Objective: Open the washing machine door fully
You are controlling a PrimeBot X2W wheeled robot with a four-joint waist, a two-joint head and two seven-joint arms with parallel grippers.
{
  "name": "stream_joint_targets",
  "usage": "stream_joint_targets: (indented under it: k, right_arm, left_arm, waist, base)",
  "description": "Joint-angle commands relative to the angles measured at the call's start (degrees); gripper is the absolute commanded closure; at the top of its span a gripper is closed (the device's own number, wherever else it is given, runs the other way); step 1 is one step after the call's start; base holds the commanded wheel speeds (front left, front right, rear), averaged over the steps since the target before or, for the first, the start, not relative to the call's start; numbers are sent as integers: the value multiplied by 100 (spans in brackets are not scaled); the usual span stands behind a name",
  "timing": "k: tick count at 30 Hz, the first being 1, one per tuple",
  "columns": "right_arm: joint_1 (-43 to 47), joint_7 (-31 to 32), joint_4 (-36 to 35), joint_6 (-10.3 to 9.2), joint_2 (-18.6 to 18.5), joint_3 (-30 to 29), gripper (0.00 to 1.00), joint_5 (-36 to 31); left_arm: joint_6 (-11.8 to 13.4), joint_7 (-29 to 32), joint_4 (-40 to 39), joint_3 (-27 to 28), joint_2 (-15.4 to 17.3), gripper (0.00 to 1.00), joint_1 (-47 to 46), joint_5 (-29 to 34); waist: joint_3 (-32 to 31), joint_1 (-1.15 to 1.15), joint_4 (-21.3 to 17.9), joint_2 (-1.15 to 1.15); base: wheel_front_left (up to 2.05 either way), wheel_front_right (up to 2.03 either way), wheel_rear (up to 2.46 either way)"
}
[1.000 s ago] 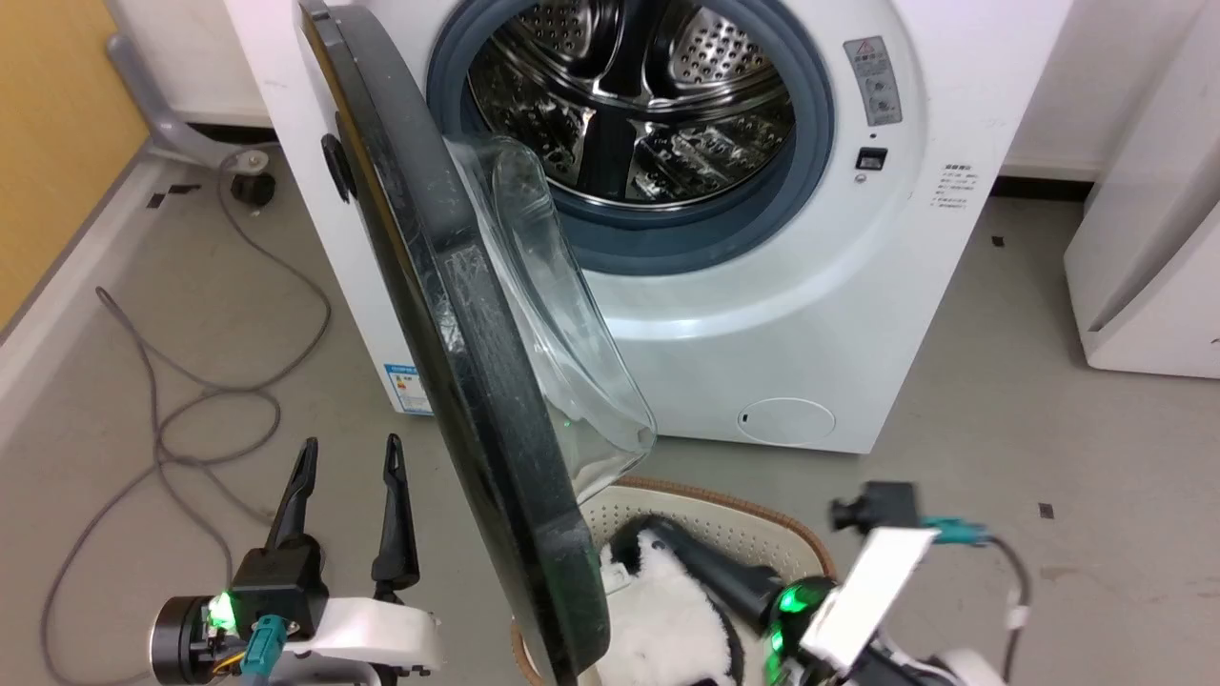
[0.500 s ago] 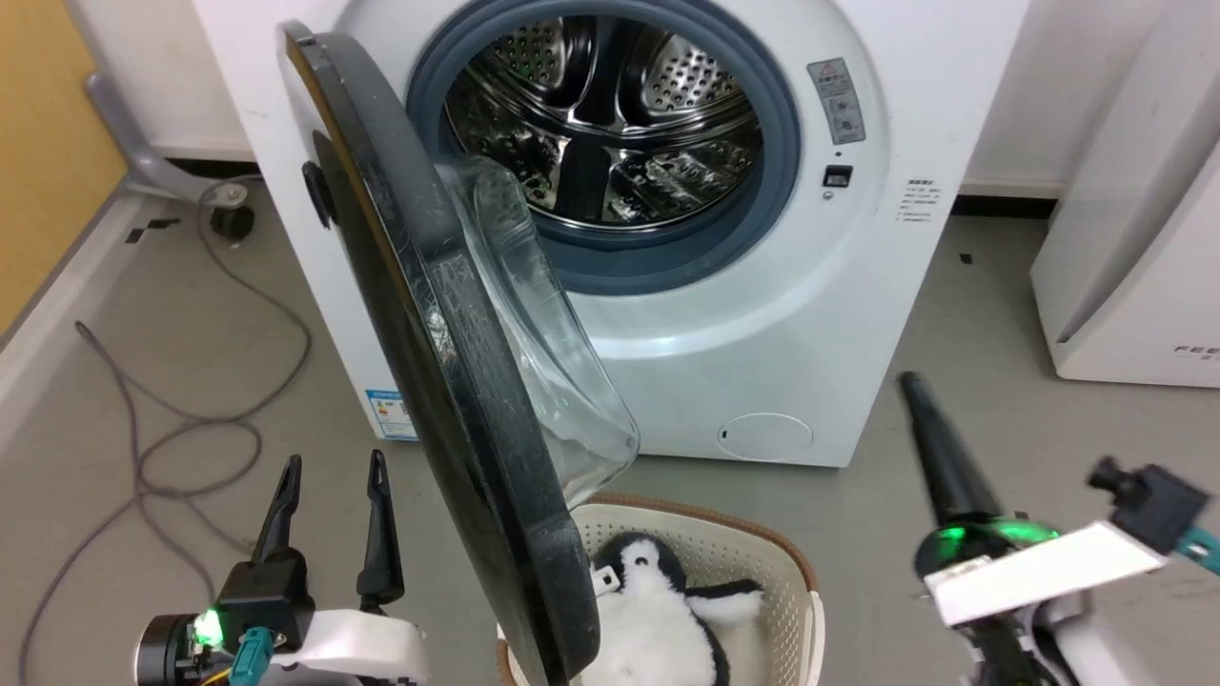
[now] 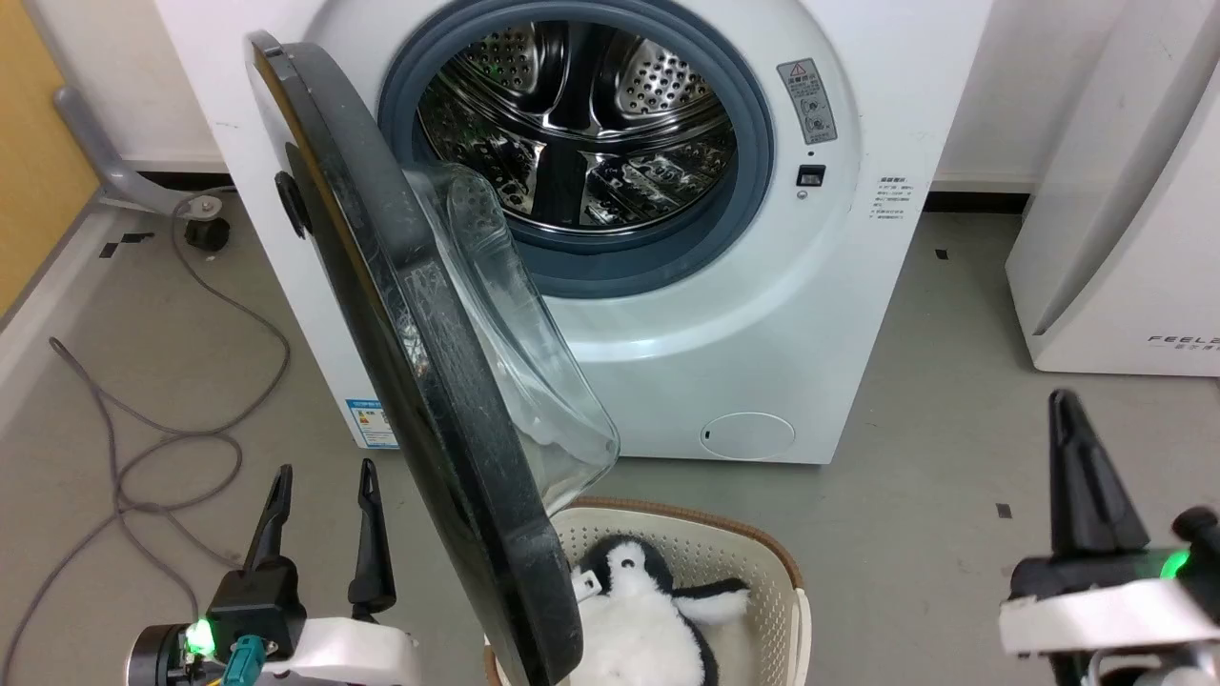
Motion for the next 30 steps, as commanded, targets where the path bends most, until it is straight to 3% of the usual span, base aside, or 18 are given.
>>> stream_joint_targets:
  k: [1, 13, 14, 15, 16, 23, 24, 25, 26, 30]
  right_arm:
    - [104, -24, -15, 5, 40, -1, 100, -48]
    - [628, -24, 403, 5, 220, 124, 100, -595]
    - [649, -24, 440, 5, 226, 118, 83, -597]
    - [665, -24, 471, 5, 230, 116, 53, -610]
    - [675, -24, 496, 5, 233, 116, 0, -627]
    - [677, -25, 505, 5, 239, 100, 0, -597]
    - [677, -25, 494, 5, 240, 96, 0, -592]
    - [679, -25, 485, 5, 240, 90, 0, -586]
    - [677, -25, 470, 5, 240, 80, 0, -582]
    - [690, -25, 437, 5, 240, 51, 0, -564]
  left_arm:
    - [-26, -30, -1, 13, 4, 0, 37, 43]
    - [-39, -30, 61, -11, 4, 0, 30, 34]
    - [-38, -30, 69, -14, 4, 0, 29, 30]
    - [-36, -30, 76, -17, 4, 0, 29, 28]
    - [-33, -30, 84, -19, 4, 0, 29, 25]
    - [81, -30, 4, 59, 4, 0, -16, -9]
    - [86, -30, -33, 81, 4, 14, -29, 12]
    - [101, -30, -101, 117, 5, 74, -57, 27]
    - [106, -30, -173, 150, 7, 100, -86, 35]
    - [148, -30, -556, 320, 18, 100, -258, 49]
  waist:
    - [1, 0, 3, 0]
    - [-15, 0, 57, 0]
    - [-19, 0, 63, 0]
    - [-23, 0, 67, 0]
    - [-26, 0, 71, 0]
    - [-47, 0, 80, 0]
    - [-51, 0, 80, 0]
    - [-53, 0, 83, 0]
    - [-56, 0, 86, 0]
    - [-73, 0, 104, 0]
  base:
    - [0, 0, 0]
    - [0, 0, 0]
    - [0, 0, 0]
    - [0, 0, 0]
    - [0, 0, 0]
    - [0, 0, 0]
    - [0, 0, 0]
    - [0, 0, 0]
    - [0, 0, 0]
    - [0, 0, 0]
